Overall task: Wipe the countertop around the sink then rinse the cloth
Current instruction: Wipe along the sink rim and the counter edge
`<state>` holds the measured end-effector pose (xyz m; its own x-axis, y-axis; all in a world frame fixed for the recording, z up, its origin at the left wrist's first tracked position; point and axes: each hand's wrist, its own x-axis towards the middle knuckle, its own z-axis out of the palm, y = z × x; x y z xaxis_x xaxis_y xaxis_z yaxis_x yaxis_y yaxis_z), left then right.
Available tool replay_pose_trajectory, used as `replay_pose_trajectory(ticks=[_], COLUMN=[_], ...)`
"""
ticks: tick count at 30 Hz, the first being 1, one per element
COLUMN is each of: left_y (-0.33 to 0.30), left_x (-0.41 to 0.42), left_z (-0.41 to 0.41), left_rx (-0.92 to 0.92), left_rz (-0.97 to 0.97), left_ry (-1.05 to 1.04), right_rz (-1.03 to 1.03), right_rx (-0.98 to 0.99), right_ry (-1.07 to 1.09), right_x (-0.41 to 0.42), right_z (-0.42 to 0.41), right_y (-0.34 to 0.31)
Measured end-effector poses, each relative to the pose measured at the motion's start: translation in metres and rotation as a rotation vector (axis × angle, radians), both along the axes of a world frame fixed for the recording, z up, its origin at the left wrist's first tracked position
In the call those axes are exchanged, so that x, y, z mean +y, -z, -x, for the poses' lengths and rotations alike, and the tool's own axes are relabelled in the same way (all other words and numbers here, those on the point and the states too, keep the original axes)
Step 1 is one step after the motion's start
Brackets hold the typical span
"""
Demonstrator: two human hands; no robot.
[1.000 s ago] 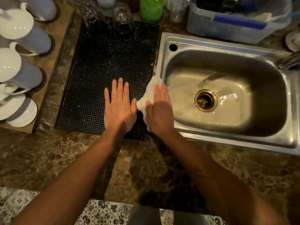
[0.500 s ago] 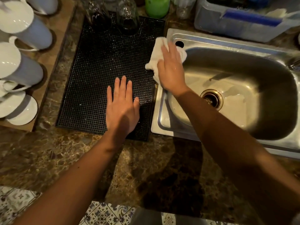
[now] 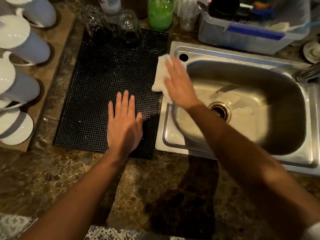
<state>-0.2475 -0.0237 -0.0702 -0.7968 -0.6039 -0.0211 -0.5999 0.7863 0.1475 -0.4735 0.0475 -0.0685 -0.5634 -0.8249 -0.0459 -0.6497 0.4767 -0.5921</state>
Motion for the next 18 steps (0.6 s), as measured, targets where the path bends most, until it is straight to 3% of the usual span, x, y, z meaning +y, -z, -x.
replay_pose_trajectory(ticks=[5,11,15,18], left_y=[0.004,0.000,-0.006,-0.007], left_x=[-0.001,-0.005,0.002,0.002], left_z=[0.001,0.003,0.001,-0.001], left_rx=[0.016,-0.051,-0.009,0.005], left_rz=[0.015,-0.038,-0.035,-0.041], left_ry=[-0.004,-0.050,-0.026,-0.017], right_rz=[0.022,0.085,-0.118,-0.235], right_rx=[-0.005,-0.283,-0.256,-0.105], right_ry=[0.045,0.028,-0.020,-0.054], right_x=[-0.020,0.056,0.117,0.154], right_z=[0.020,-0.079,-0.117,-0.124], right_y=[0.005,-0.003,-0.022,-0.031])
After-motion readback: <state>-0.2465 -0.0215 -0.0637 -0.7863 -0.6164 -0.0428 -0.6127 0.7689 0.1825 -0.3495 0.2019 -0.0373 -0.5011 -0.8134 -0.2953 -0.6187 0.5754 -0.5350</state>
